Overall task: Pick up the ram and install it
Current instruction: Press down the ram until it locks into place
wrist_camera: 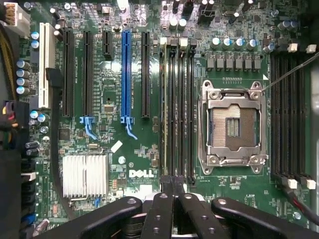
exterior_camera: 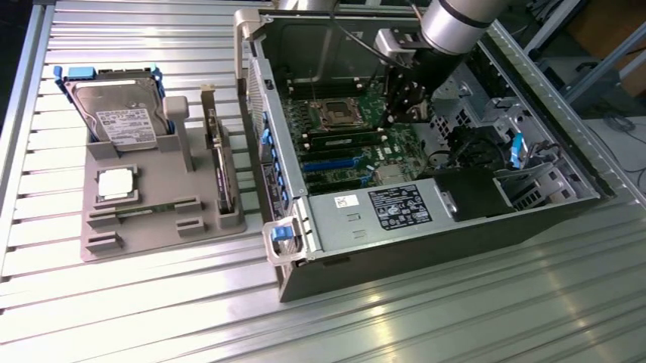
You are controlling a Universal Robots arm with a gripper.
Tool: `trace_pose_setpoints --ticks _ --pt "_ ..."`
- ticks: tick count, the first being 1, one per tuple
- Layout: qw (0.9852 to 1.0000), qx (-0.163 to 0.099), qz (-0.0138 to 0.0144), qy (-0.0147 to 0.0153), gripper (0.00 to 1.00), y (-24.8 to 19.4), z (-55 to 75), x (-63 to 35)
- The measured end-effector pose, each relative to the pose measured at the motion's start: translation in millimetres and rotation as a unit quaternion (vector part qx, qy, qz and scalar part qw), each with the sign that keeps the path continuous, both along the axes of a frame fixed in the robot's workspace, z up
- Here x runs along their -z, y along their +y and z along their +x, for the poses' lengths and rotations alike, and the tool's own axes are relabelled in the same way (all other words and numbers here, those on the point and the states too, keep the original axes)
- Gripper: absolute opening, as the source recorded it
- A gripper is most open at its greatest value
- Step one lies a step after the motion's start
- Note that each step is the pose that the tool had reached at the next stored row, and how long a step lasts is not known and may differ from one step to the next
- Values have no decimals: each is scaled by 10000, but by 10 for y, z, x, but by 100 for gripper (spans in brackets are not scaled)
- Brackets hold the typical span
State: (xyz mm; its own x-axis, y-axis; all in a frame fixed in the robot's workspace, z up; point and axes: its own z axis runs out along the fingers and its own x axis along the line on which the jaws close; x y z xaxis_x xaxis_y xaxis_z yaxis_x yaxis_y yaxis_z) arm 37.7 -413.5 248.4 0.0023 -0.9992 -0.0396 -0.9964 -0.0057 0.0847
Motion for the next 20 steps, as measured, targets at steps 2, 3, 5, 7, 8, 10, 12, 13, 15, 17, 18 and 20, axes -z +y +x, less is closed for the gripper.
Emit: trace_pose_setpoints --ticks 2,3,5,7,8,10,12,13,15,17,18,20 --pt "10000 -1 0 2 10 0 0 50" --pt "10000 0 0 4 10 0 -1 109" --pt "10000 -1 -5 7 10 -1 -1 176" --pt "10000 -1 -1 5 10 -2 0 186" --pt "10000 0 7 3 10 1 0 145" --pt "10000 -1 1 -3 10 -1 -14 61" --pt "10000 -1 -1 -14 10 -1 -155 60" --pt "10000 -1 -1 -18 10 -2 -209 60" --pt "10000 -1 -1 -26 10 -2 -412 60" --pt "10000 -1 0 -32 10 -1 -652 66" --pt "10000 -1 -1 -34 10 -2 -776 69" --pt "10000 -1 -1 -37 10 -2 -875 74"
